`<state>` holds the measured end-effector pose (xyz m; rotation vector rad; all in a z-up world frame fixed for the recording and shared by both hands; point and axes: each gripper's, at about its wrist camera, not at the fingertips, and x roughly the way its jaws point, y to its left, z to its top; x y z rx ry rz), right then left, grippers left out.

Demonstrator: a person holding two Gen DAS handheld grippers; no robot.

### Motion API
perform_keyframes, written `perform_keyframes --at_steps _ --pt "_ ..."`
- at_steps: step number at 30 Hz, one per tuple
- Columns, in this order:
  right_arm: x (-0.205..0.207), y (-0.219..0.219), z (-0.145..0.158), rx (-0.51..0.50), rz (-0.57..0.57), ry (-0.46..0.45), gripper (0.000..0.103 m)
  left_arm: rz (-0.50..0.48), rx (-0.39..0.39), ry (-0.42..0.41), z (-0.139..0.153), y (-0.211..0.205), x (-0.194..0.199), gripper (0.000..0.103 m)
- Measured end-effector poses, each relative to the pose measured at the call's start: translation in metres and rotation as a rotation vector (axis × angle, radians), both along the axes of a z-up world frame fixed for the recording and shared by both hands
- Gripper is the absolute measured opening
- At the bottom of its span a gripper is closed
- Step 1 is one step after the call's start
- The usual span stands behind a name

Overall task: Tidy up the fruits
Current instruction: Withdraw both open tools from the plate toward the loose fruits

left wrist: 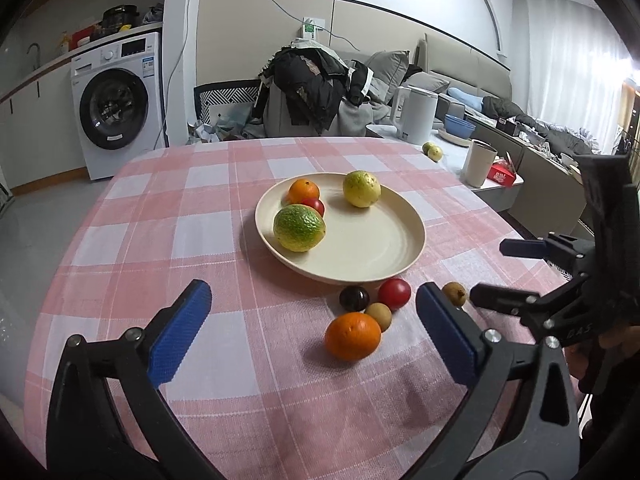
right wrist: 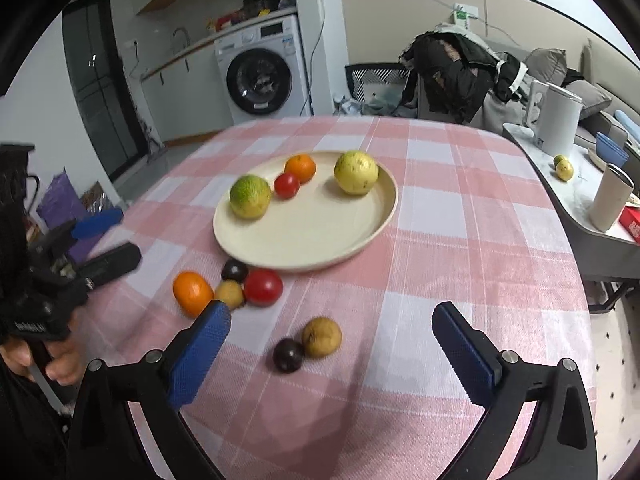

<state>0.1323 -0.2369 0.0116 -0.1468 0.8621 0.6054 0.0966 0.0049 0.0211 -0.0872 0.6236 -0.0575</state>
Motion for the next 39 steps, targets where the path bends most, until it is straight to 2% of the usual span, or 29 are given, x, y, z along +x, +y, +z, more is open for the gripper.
perform_keyframes --at_steps 5,17,21,25,27,31,36,39 --pt "-0.003 0.007 -0.011 -0.024 0.07 0.079 0.103 -0.005 0.013 0.029 -0.007 -0.004 0.002 0.102" --pt "-0.011 0.015 -0.025 -0.008 0.144 0.155 0.102 -0.005 -0.005 0.067 -0.019 -0.004 0.009 0.102" --pt "-0.014 0.02 -0.027 0.002 0.182 0.182 0.093 -0.01 -0.006 0.073 -0.022 -0.004 0.011 0.102" --pt "-0.014 0.023 -0.032 -0.001 0.2 0.212 0.09 -0.012 -0.005 0.08 -0.024 -0.004 0.012 0.102" --pt "-0.015 0.023 -0.033 0.002 0.208 0.222 0.084 -0.013 -0.008 0.083 -0.025 -0.004 0.013 0.102" --pt "-0.016 0.024 -0.033 0.029 0.22 0.223 0.083 -0.014 -0.008 0.088 -0.026 -0.003 0.014 0.102" --pt "-0.018 0.027 -0.033 0.038 0.221 0.21 0.071 -0.017 -0.011 0.092 -0.027 -0.003 0.015 0.102" --pt "-0.019 0.029 -0.033 0.035 0.218 0.201 0.069 -0.016 -0.015 0.092 -0.027 -0.003 0.015 0.102"
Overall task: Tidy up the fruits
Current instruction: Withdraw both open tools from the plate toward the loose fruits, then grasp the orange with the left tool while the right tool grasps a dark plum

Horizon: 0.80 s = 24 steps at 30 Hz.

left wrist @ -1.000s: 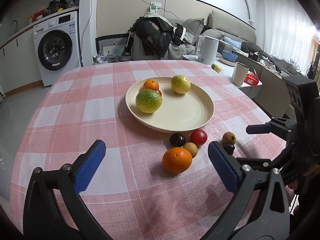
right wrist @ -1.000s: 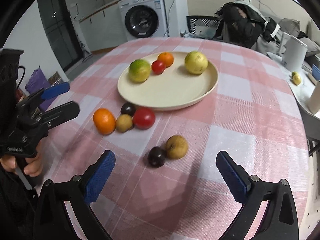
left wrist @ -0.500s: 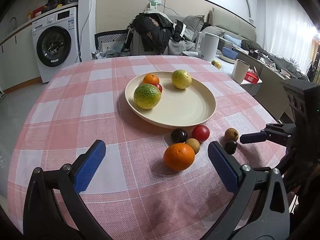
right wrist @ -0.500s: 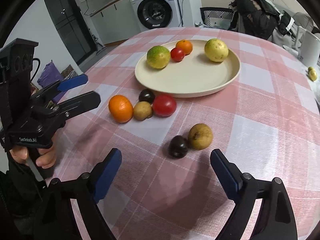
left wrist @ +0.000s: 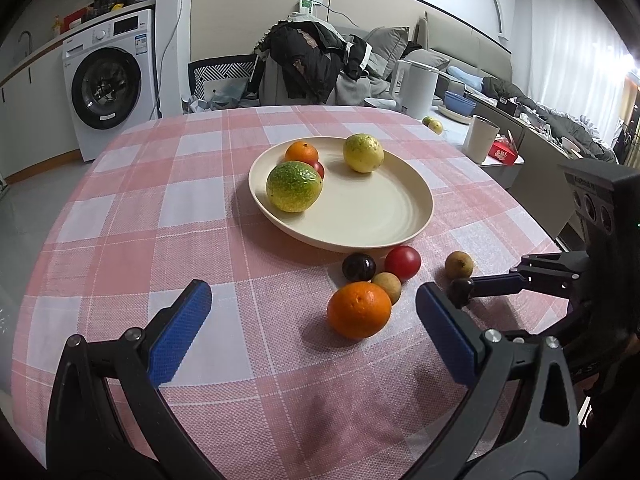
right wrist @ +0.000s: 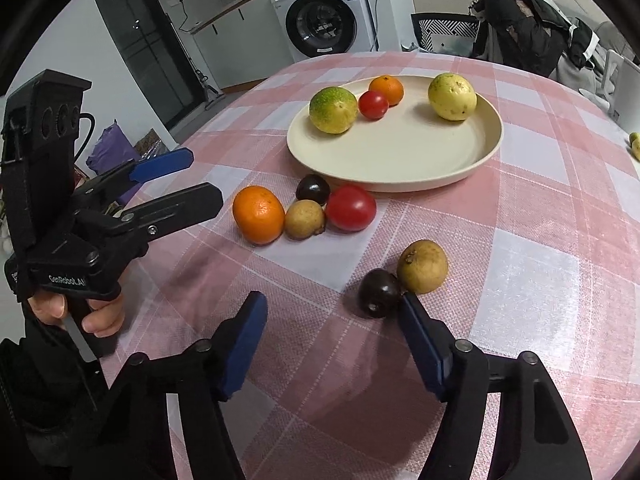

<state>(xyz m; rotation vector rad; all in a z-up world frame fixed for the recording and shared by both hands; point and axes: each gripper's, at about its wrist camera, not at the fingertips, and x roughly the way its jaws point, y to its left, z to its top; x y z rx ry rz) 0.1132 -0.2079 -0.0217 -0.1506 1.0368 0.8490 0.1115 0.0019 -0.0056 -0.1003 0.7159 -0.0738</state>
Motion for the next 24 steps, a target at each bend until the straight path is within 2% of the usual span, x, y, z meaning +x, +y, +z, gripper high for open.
perform_keyframes --at_steps 4,6,9,17,24 --pt "0.001 0.002 0.0 -0.025 -0.03 -0.031 0.06 0.001 0.001 0.003 -0.001 0.0 0.001 0.102" --pt "0.001 0.004 0.0 -0.047 -0.04 -0.052 0.047 0.001 -0.001 0.005 -0.002 0.0 0.001 0.102" --pt "0.002 0.004 0.0 -0.061 -0.05 -0.062 0.041 0.003 -0.002 0.008 -0.004 0.001 0.001 0.102" --pt "0.007 0.002 -0.001 -0.092 -0.066 -0.087 0.027 0.0 0.003 0.012 -0.007 0.002 0.002 0.102" --pt "0.006 0.0 -0.001 -0.097 -0.06 -0.092 0.022 -0.002 0.007 0.022 -0.012 0.0 0.004 0.102"
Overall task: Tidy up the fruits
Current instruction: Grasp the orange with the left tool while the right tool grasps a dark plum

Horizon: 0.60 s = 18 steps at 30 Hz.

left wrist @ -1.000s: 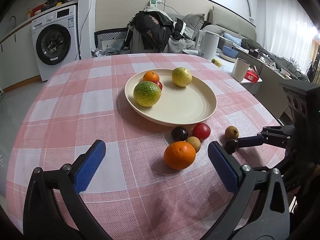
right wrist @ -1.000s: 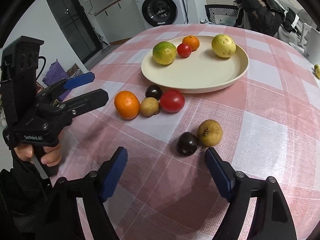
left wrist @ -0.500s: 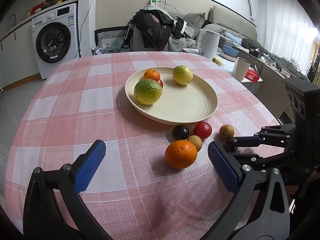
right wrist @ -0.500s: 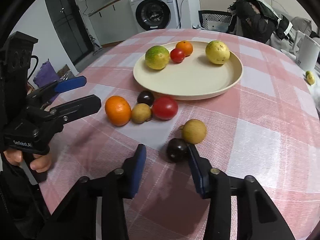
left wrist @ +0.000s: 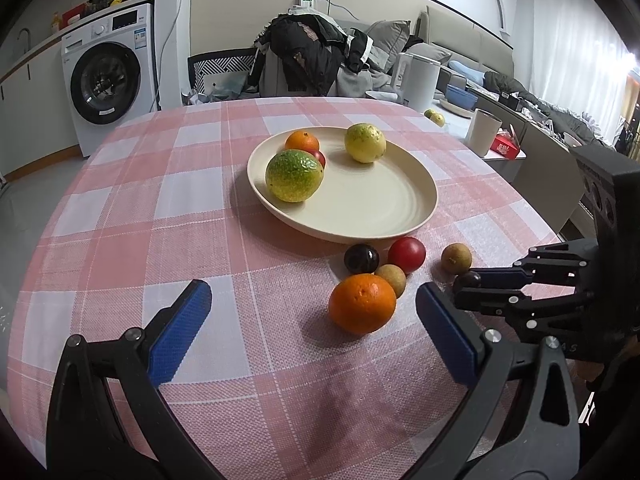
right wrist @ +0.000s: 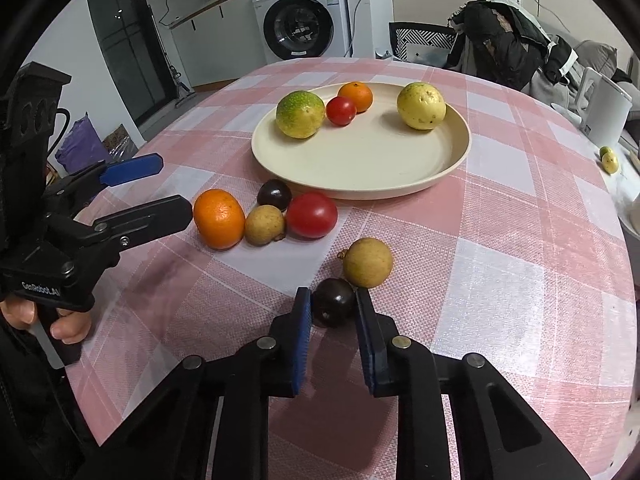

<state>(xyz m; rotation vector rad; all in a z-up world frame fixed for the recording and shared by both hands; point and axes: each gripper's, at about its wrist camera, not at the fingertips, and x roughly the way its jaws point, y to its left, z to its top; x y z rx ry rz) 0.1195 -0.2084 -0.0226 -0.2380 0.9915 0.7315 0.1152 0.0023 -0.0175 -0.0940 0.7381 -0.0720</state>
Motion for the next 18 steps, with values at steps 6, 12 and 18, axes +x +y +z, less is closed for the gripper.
perform_keyframes --at_steps 6,12,18 --pt "-0.004 -0.004 0.01 0.026 0.013 -0.014 0.022 -0.004 0.002 0.012 -0.004 -0.001 0.002 0.102" --pt "-0.009 -0.006 0.025 0.079 0.018 -0.048 0.022 -0.019 0.003 0.052 -0.013 -0.004 0.007 0.101" --pt "-0.008 -0.004 0.026 0.086 0.015 -0.047 0.022 -0.05 0.004 0.09 -0.02 -0.008 0.013 0.088"
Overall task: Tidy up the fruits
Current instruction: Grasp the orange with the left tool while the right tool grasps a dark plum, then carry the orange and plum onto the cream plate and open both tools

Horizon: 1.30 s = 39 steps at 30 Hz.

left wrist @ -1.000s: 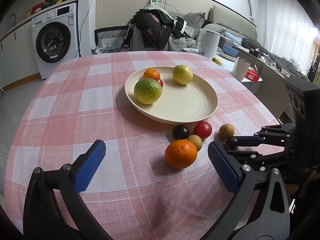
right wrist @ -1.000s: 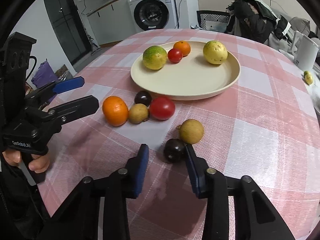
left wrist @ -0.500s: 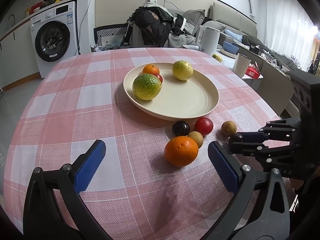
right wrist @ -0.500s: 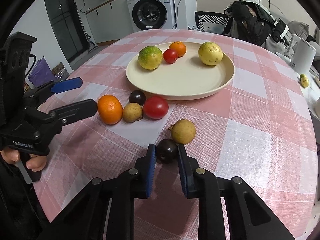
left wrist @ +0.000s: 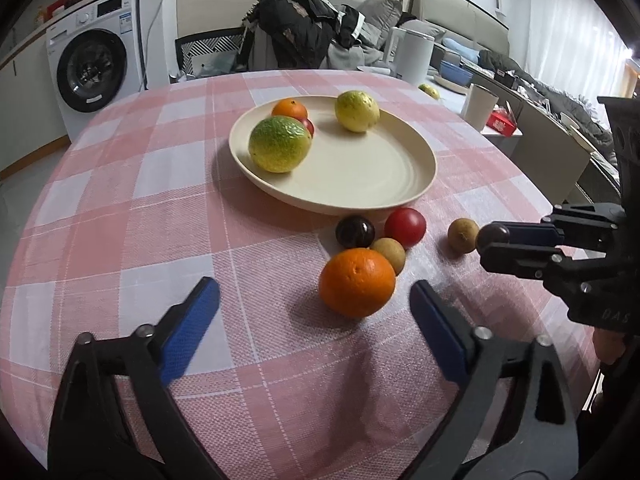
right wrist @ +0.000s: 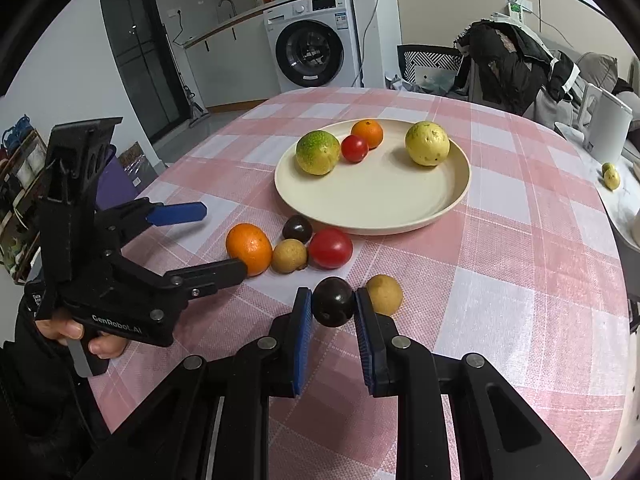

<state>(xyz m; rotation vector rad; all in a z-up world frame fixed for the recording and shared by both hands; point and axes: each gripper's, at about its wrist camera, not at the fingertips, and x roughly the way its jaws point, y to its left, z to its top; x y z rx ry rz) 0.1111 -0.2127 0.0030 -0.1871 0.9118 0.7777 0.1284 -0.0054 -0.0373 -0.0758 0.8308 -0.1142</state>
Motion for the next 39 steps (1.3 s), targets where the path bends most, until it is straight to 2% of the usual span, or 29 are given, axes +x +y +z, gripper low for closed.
perform_keyframes --at_steps 4,8,10,22,39 --pt "0.0 0.0 0.0 0.0 0.0 0.0 0.022 -0.029 -0.01 0.028 -0.004 -0.004 0.005 0.067" --pt "0.0 0.0 0.0 0.0 0.0 0.0 0.022 -0.061 -0.017 0.028 -0.004 -0.009 0.004 0.053" --pt "0.0 0.0 0.0 -0.001 -0.001 0.0 0.022 -0.075 -0.023 0.021 -0.003 -0.011 0.003 0.037" --pt "0.004 -0.003 0.0 0.009 -0.016 -0.003 0.022 -0.09 -0.041 -0.009 0.003 -0.01 -0.002 0.035" --pt "0.008 -0.011 0.008 0.064 -0.055 -0.036 0.022 -0.05 -0.054 -0.08 0.024 -0.002 -0.007 0.035"
